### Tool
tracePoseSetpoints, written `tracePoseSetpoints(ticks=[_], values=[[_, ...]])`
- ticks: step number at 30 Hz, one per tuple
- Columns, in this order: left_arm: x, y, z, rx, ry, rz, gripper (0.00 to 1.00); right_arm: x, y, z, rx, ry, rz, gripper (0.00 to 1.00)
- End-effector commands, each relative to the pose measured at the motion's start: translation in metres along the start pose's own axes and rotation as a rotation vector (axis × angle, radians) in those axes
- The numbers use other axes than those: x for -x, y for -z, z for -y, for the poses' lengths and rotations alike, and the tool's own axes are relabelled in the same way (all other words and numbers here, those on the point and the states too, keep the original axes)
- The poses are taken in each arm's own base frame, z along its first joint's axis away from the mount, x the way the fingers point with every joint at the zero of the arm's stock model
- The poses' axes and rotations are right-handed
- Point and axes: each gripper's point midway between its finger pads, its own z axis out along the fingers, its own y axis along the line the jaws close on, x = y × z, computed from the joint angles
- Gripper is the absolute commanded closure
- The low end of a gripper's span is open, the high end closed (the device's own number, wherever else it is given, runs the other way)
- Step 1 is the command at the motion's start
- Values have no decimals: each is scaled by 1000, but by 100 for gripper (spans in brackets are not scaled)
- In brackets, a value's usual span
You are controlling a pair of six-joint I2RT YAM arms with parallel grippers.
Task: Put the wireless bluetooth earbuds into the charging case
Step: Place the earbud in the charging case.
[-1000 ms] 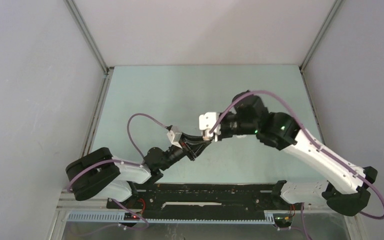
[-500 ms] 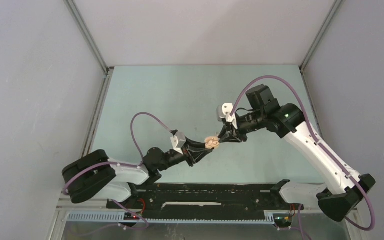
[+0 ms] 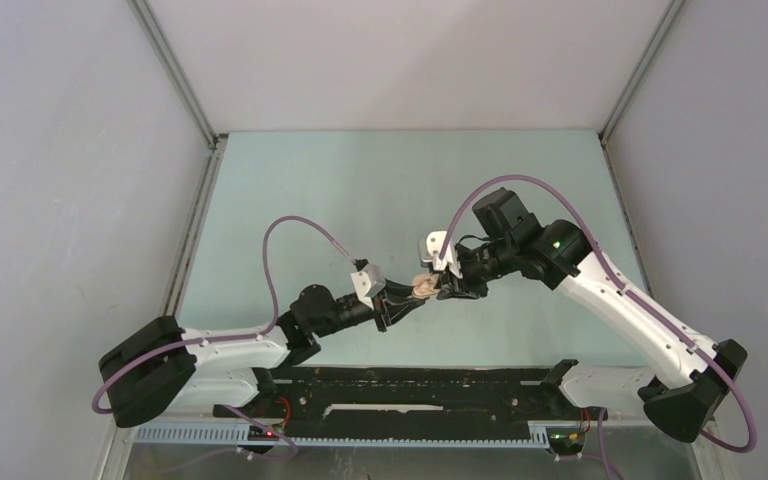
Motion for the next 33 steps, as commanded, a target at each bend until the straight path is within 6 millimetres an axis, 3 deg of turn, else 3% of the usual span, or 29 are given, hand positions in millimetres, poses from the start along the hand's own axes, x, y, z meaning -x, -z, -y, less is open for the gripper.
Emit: tracePoseSetpoints(ticks=[1,33], values=[[12,-6,3,-23,-36,21,100,5,7,14,-88,57,-1,73],[15,-11,16,-79,-18,18,100,-7,-25,18,-89,128,-118,68]])
